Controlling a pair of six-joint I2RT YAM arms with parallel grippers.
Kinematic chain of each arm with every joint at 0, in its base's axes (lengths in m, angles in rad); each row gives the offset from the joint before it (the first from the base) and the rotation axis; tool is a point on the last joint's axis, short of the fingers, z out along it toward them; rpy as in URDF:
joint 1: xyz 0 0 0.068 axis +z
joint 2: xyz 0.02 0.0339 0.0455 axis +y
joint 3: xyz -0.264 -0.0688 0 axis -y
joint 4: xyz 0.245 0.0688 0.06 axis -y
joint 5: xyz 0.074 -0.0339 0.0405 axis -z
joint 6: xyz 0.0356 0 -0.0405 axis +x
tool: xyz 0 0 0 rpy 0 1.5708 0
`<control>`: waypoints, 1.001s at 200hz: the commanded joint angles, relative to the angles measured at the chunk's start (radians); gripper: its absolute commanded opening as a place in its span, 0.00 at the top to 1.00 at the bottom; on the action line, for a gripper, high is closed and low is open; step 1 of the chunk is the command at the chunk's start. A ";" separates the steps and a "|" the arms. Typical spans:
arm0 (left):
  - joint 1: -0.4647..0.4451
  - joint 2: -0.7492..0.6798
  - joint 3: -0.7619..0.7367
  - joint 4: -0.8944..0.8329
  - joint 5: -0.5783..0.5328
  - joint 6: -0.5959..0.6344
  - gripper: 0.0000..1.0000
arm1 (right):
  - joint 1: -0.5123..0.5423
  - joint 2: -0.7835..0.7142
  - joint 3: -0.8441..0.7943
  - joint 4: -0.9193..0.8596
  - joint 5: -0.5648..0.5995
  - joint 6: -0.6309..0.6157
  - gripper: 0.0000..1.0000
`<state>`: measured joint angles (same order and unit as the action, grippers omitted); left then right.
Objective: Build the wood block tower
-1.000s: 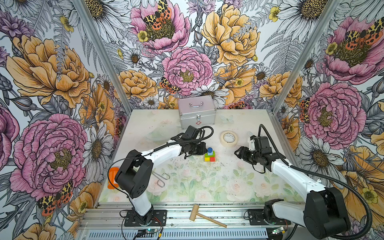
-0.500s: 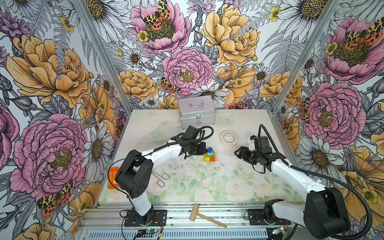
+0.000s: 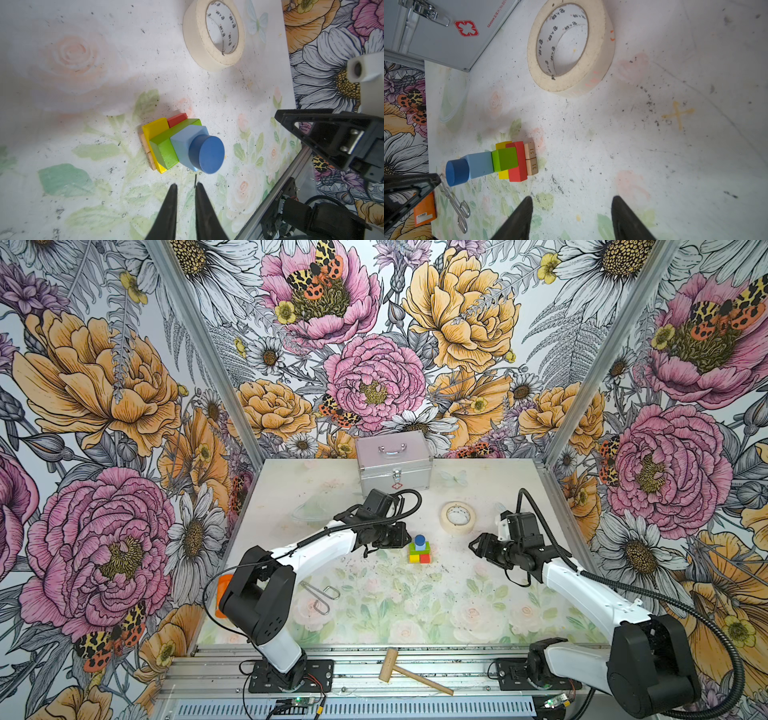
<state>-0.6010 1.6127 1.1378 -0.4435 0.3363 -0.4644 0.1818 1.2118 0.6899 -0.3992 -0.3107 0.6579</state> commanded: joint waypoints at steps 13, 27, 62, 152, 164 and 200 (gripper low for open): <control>0.040 -0.133 -0.058 0.001 -0.074 0.043 0.69 | -0.006 -0.018 0.023 0.015 0.005 -0.002 0.36; 0.065 -0.192 -0.086 0.002 -0.106 0.061 0.61 | -0.006 -0.018 0.036 0.005 0.008 -0.010 0.34; 0.152 -0.394 -0.190 0.021 -0.189 0.102 0.29 | -0.006 -0.038 0.086 -0.033 0.047 -0.037 0.26; 0.436 -0.906 -0.490 0.192 -0.471 0.208 0.01 | -0.019 -0.091 0.228 -0.132 0.256 -0.142 0.00; 0.451 -0.969 -0.578 0.281 -0.538 0.199 0.01 | -0.019 -0.104 0.228 -0.127 0.320 -0.157 0.00; 0.479 -1.087 -0.834 0.571 -0.713 0.194 0.01 | -0.019 -0.201 0.130 0.026 0.458 -0.272 0.00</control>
<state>-0.1341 0.5671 0.4294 -0.1169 -0.1818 -0.2871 0.1658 1.0962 0.8818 -0.5007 0.0048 0.4820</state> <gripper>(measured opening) 0.990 0.997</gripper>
